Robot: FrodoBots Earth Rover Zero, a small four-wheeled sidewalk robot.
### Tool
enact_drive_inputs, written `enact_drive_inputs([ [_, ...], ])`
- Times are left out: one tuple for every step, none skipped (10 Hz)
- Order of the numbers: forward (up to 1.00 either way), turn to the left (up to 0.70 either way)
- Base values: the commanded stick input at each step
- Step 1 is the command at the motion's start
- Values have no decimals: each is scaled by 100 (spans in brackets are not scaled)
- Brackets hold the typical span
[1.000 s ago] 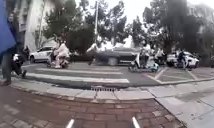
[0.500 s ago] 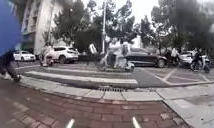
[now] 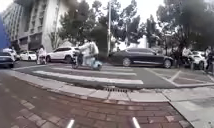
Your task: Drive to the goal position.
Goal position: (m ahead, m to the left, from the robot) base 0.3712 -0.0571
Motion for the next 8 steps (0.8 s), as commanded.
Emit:
enact_drive_inputs([
  [0, 70],
  [0, 70],
  [0, 70],
  [0, 70],
  [0, 70],
  [0, 70],
  [0, 70],
  [0, 70],
])
